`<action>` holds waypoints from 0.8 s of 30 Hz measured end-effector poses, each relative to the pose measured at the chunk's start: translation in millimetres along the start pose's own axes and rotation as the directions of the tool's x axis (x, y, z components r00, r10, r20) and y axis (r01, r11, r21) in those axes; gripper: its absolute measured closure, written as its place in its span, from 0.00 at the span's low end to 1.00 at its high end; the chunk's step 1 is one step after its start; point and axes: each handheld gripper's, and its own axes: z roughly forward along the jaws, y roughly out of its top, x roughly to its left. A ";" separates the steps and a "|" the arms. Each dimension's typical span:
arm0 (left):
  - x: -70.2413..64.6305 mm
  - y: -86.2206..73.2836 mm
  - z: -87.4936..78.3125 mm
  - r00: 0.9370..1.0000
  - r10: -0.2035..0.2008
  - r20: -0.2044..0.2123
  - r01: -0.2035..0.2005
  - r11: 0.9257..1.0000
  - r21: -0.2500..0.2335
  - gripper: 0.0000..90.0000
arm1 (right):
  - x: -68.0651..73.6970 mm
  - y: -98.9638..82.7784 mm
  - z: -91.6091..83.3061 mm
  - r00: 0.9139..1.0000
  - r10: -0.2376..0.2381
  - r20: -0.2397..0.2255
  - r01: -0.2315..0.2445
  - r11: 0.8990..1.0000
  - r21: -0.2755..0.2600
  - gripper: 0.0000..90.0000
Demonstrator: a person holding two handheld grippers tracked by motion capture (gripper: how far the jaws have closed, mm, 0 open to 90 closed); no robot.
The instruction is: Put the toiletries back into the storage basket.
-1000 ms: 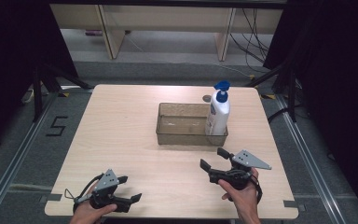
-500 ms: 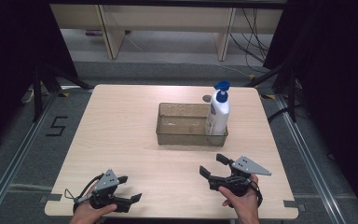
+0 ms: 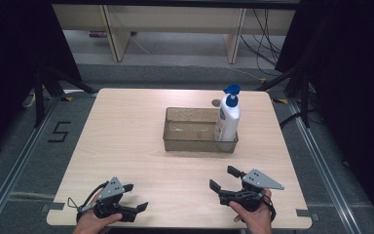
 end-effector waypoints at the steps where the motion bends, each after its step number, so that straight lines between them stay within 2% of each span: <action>1: -0.3 0.0 0.2 1.000 -0.003 0.001 0.003 1.000 -0.003 0.16 | -0.5 -0.7 -2.0 1.000 -0.010 0.017 0.010 1.000 0.008 0.17; 2: 0.0 -0.1 -0.1 1.000 0.002 0.000 -0.002 1.000 0.001 0.16 | -0.5 -0.7 -2.0 1.000 -0.010 0.017 0.010 1.000 0.008 0.17; 3: -0.1 -0.2 -0.1 1.000 0.002 0.000 -0.002 1.000 0.001 0.16 | 0.9 -1.1 -3.8 1.000 0.011 0.018 -0.011 1.000 0.024 0.17; 4: -0.1 -0.1 0.1 1.000 0.001 0.000 -0.001 1.000 0.000 0.16 | 0.6 -2.0 -3.1 1.000 0.013 0.008 -0.013 1.000 0.010 0.17; 7: -0.1 -0.1 0.0 1.000 0.002 0.000 -0.002 1.000 0.001 0.16 | 0.0 -3.2 -5.6 1.000 0.008 0.007 -0.008 1.000 0.021 0.17; 8: 0.0 -0.5 0.4 1.000 0.003 0.002 -0.002 1.000 -0.003 0.16 | 0.6 -4.0 -5.6 1.000 0.026 -0.008 -0.026 0.999 0.023 0.17; 10: 0.0 0.0 0.1 1.000 0.001 0.000 -0.001 1.000 0.002 0.16 | 0.8 -5.0 -7.5 1.000 0.006 0.014 -0.007 1.000 0.031 0.17; 12: 0.1 -0.2 0.0 1.000 0.003 0.002 -0.003 1.000 0.002 0.17 | 2.1 -6.3 -7.9 1.000 0.022 0.001 -0.022 0.999 0.029 0.17; 15: 0.1 -0.1 0.1 1.000 0.002 0.000 -0.002 1.000 0.002 0.16 | 1.4 -7.0 -9.4 1.000 0.008 -0.002 -0.008 0.999 0.038 0.17; 16: 0.0 0.0 0.0 1.000 0.002 0.000 -0.002 1.000 0.002 0.16 | 3.1 -7.8 -9.6 1.000 0.027 -0.001 -0.027 0.999 0.029 0.17; 18: 0.0 -0.1 -0.1 1.000 0.003 0.001 -0.003 1.000 0.003 0.16 | 1.3 -8.1 -11.4 1.000 -0.004 0.006 0.003 0.999 0.039 0.17; 19: 0.0 -0.2 0.1 1.000 0.002 -0.001 -0.002 1.000 0.002 0.17 | 2.5 -9.2 -12.7 1.000 0.019 0.004 -0.019 0.999 0.042 0.17; 24: -0.3 -0.3 0.4 1.000 0.003 0.003 -0.003 1.000 0.000 0.16 | 1.7 -11.5 -15.8 1.000 0.011 0.000 -0.011 0.999 0.047 0.17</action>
